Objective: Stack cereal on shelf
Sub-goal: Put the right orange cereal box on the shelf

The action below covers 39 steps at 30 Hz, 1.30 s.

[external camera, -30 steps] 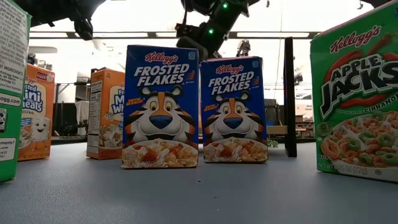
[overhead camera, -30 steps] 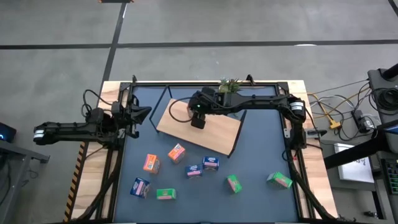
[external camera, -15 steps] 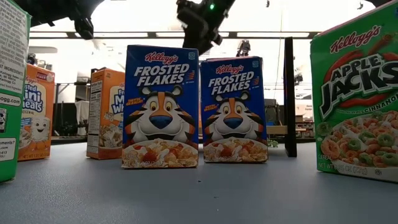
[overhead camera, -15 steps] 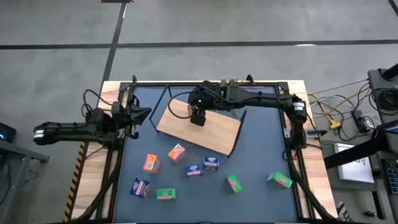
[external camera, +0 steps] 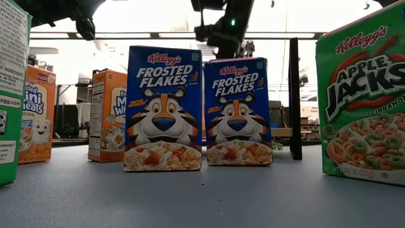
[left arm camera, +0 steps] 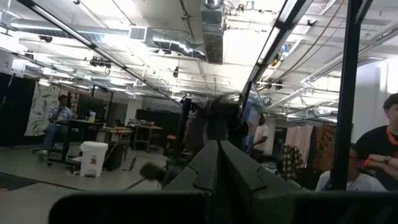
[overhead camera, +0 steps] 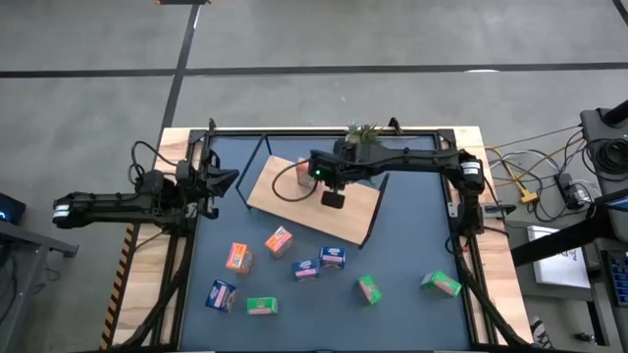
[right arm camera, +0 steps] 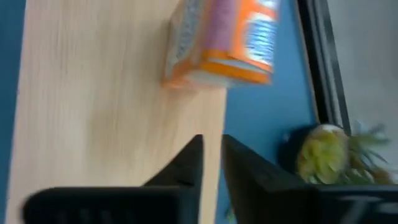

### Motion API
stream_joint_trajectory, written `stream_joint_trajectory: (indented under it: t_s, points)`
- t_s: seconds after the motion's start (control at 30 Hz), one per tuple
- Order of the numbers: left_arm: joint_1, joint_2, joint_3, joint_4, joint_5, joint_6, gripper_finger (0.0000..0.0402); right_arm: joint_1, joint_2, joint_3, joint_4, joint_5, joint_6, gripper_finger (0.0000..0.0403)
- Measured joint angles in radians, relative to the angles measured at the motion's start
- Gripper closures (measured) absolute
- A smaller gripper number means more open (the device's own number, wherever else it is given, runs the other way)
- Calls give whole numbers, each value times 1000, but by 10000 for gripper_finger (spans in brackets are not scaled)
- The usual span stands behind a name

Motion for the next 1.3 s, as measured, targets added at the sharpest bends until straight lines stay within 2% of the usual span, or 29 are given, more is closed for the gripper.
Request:
stream_joint_trajectory:
  t_s: [0.07,0.17,0.5,1.3]
  points:
    - [0,0,0,0,0,4,402,0,0,-53,84,1,-24,387]
    - [0,0,0,0,0,6,402,-2,1,-93,197,3,-50,390]
    - [0,0,0,0,0,8,402,-17,8,-110,400,37,-112,390]
    - [0,0,0,1,0,8,402,-45,12,-127,585,27,-185,390]
